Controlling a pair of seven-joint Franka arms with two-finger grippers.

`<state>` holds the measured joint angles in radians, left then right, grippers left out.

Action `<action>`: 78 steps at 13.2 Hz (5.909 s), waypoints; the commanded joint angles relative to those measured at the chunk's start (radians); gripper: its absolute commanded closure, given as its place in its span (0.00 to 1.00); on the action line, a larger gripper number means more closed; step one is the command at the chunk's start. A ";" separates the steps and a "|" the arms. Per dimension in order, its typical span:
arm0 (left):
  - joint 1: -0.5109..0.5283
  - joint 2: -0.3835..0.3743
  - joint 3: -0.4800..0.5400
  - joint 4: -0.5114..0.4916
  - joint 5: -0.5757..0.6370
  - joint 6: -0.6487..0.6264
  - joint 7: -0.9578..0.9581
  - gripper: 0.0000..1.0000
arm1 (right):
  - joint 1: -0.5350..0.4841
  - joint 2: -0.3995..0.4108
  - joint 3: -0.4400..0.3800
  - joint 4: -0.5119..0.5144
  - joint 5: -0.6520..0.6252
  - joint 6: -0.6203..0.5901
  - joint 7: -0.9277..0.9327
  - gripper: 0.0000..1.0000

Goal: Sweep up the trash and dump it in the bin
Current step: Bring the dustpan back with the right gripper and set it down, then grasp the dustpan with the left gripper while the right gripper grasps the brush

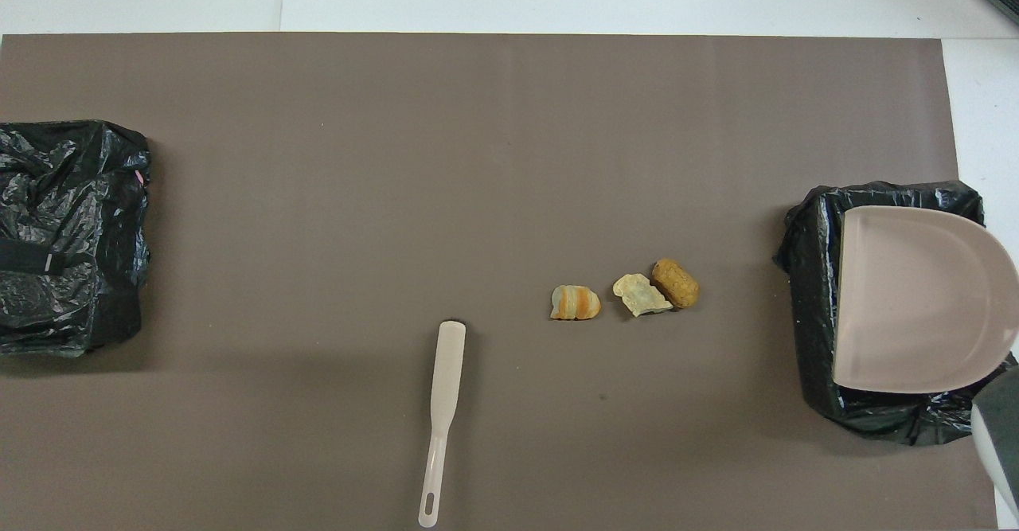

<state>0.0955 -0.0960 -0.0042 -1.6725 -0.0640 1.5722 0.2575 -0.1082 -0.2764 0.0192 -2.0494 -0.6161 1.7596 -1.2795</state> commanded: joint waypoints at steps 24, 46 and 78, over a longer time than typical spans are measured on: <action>-0.025 -0.001 -0.120 0.031 0.001 -0.023 -0.147 0.00 | 0.614 0.920 0.031 0.783 0.688 0.155 1.942 1.00; -0.313 0.266 -0.128 0.132 -0.068 0.368 -0.591 0.00 | 0.919 0.529 0.056 0.138 0.768 0.407 2.226 0.00; -0.553 0.535 -0.128 0.074 0.214 0.422 -0.611 1.00 | 0.777 0.102 0.047 -0.242 0.731 0.155 2.064 1.00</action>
<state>-0.4525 0.4555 -0.1441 -1.6072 0.1208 2.0530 -0.3982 0.7087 -0.1299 0.0593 -2.2703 0.1336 1.9372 0.8424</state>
